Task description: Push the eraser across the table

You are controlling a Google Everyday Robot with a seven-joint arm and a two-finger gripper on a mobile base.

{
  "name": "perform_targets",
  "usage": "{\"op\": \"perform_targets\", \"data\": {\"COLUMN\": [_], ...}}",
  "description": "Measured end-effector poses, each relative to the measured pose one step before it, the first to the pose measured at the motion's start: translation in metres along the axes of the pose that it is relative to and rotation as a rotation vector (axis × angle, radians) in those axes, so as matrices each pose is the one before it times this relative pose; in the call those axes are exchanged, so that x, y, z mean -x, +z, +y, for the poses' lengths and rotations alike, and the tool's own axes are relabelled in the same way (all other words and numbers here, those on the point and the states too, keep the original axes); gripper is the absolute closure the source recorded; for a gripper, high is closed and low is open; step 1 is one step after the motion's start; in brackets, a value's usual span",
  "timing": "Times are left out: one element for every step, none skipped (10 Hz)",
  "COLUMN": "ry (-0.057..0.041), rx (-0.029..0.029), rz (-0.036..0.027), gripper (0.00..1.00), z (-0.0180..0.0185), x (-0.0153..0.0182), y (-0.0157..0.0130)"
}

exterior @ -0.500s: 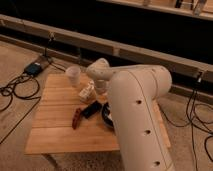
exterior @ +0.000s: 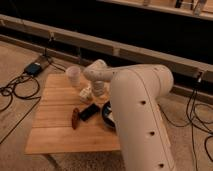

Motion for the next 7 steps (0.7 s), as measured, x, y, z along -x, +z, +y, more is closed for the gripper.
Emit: {"op": "perform_targets", "data": {"ry": [-0.00178,0.00593,0.00995,0.00857,0.00306,0.00341,0.0041], "rx": [-0.00235,-0.00577,-0.00897,-0.008,-0.00213,0.00206,0.00438], "rz": [-0.00357,-0.00472,-0.00579,-0.00699,-0.00601,-0.01046,-0.01247], "gripper": [0.35,0.35,0.35,0.35,0.35,0.35,0.35], "z": [-0.00025,-0.00227,-0.00453,-0.00426,-0.00102,0.00074,0.00049], "x": [0.00066,0.00217,0.00334,0.00504,0.00418,0.00679,0.0057], "y": [-0.00051,0.00015,0.00084,0.00128,0.00009,-0.00036,-0.0017]}}
